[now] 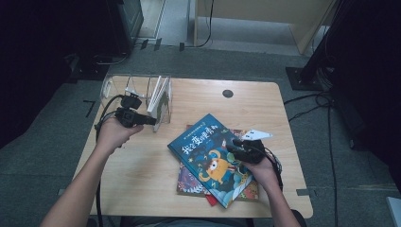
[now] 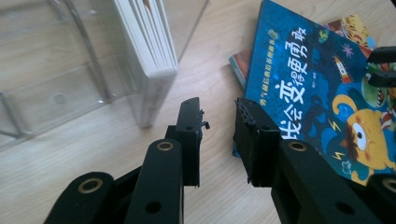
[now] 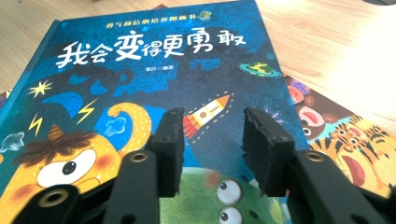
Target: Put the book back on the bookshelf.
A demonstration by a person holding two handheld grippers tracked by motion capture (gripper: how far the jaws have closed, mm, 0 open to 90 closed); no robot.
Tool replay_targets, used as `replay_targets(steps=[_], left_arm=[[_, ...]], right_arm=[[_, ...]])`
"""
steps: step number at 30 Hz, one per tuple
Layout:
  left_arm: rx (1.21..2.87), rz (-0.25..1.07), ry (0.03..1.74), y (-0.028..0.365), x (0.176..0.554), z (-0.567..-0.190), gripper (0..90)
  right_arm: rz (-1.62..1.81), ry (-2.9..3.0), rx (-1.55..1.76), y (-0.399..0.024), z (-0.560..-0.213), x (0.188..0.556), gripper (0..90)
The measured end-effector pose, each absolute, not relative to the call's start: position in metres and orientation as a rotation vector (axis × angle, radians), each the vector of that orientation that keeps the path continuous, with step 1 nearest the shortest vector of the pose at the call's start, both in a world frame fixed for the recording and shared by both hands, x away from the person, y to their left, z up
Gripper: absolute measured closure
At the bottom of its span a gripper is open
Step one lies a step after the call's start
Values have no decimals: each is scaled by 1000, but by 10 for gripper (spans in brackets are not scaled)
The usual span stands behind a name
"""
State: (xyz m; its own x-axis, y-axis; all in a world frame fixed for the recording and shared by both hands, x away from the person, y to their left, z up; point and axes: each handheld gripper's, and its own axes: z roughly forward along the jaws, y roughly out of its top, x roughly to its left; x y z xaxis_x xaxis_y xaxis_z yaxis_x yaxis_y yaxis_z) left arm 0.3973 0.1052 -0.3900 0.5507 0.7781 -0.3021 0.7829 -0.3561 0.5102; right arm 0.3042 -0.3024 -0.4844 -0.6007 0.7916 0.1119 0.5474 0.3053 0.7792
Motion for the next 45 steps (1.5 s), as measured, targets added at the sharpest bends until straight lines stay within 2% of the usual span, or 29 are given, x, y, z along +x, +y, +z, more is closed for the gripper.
replay_targets(steps=[8,12,16,29,34,45], left_arm=[[2214,-58,1212,96,390,-412,720],[2225,-50,1195,92,386,-423,819],[2250,-56,1168,85,384,-434,845],[2277,-94,1126,74,385,-459,843],[2316,-60,1103,69,386,-464,843],[2280,-100,1108,69,390,-470,842]], right_arm=[[1171,2265,1242,-314,-489,295,660],[1167,2233,1260,-323,-489,287,702],[1149,2216,1295,-334,-491,281,739],[1113,2157,1364,-358,-495,257,813],[1097,2134,1388,-366,-496,248,842],[1098,2091,1429,-384,-497,235,851]])
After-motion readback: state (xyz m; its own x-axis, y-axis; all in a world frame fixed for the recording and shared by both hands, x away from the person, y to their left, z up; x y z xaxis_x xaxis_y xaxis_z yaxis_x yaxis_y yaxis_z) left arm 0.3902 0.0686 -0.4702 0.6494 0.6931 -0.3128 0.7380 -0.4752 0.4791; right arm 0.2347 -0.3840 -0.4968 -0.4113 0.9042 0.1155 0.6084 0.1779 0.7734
